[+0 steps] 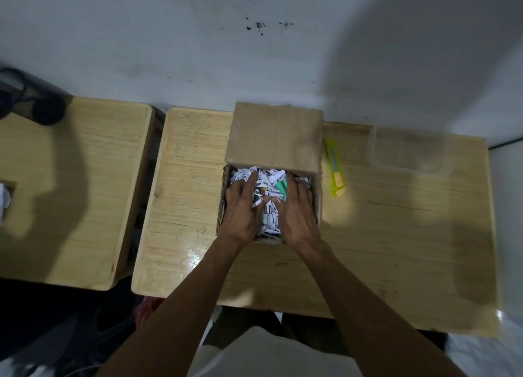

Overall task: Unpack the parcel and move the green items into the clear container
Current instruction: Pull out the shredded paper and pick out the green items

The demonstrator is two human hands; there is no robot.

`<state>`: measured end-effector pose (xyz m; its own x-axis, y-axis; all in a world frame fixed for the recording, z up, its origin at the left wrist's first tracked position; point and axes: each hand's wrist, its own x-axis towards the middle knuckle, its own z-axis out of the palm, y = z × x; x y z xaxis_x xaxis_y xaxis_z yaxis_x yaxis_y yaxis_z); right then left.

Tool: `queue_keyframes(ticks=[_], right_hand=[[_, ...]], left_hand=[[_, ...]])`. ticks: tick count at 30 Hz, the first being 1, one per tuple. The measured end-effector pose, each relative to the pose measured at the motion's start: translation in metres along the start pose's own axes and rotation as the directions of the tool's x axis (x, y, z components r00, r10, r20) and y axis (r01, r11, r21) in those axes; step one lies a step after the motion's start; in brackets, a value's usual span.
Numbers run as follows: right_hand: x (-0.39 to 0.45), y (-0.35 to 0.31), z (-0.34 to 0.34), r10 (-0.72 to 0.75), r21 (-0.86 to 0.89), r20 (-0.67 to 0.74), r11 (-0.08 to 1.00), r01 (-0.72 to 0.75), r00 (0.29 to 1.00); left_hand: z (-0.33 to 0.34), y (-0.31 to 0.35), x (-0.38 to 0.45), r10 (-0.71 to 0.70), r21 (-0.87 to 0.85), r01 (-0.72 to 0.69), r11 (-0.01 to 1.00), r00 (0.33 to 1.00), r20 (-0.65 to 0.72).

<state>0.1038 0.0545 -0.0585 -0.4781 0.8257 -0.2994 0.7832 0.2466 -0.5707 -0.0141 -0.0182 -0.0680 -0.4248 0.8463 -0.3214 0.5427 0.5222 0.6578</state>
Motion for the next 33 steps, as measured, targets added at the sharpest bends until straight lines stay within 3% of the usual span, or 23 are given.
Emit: queue_keyframes(ticks=[6, 9, 15, 23, 33], right_hand=[[0.001, -0.005, -0.004, 0.052, 0.098, -0.026, 0.994, -0.049, 0.998], [0.001, -0.005, -0.003, 0.063, 0.104, -0.036, 0.993, -0.059, 0.997], [0.002, -0.006, -0.001, 0.111, 0.158, -0.046, 0.982, -0.103, 0.993], [0.002, -0.003, 0.002, 0.128, 0.201, -0.064, 0.973, -0.113, 0.990], [-0.012, -0.004, -0.004, 0.098, 0.281, -0.145, 0.958, -0.054, 0.985]], left_hand=[[-0.001, 0.008, -0.007, -0.017, 0.101, 0.015, 0.995, 1.000, 0.019], [0.007, 0.016, -0.012, -0.112, 0.158, 0.115, 0.981, 0.993, -0.029], [0.012, 0.016, -0.005, -0.162, 0.108, 0.165, 0.980, 0.986, -0.039], [0.006, 0.017, -0.003, -0.100, -0.037, 0.096, 0.995, 0.987, -0.126], [-0.005, 0.016, -0.010, -0.008, -0.086, -0.012, 0.996, 0.972, -0.236]])
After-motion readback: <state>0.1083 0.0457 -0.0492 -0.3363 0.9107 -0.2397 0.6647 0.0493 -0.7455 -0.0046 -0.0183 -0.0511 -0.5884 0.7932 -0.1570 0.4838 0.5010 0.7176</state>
